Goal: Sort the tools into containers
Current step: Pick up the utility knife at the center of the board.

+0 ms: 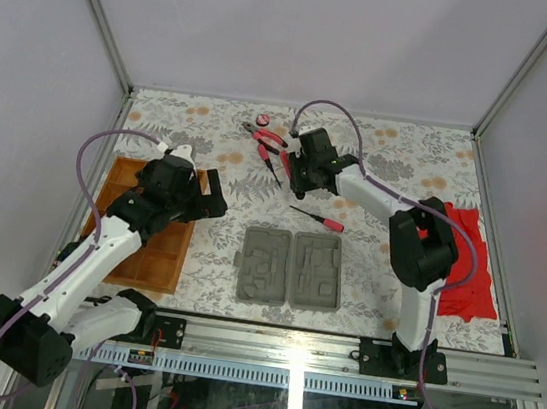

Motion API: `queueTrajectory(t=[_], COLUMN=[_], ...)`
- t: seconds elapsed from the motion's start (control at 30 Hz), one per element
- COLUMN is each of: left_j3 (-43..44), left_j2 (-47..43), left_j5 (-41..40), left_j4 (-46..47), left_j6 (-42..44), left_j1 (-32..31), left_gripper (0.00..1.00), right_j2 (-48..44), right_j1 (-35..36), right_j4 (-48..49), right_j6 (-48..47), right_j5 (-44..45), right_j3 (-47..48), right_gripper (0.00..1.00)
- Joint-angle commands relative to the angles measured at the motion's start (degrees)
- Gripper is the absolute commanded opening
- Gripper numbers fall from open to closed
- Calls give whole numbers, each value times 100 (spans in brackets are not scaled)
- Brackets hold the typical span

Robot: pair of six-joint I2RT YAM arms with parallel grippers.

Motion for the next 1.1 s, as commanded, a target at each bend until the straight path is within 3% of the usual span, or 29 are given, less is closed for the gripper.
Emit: queueTrajectory(t=[0.0, 0.27, 0.53, 0.83, 1.07], left_j3=[-81, -339, -460, -510, -880], left_j2=[-299, -1202, -1235, -1143, -1157], left_j5=[-31, -132, 393, 917, 1821], left_j4=[331, 631, 1100, 1510, 2442], left_j6=[82, -68, -320, -460, -995], left_j1=[75, 227, 231, 226, 227], left_gripper=[100, 100, 100, 100, 100], right_j2=[-976, -2527, -3735, -4493, -4843], right_j1=[-29, -20, 1, 35, 72], right_j4=[540, 1730, 2640, 3454, 5033], right_j6=[223, 818, 1686, 2208, 3044], right_j5=[19, -901, -1512, -1900, -2439], right_j3=[-451, -2364, -3858, -4765, -5499], right_gripper=[15, 8, 4, 0, 0])
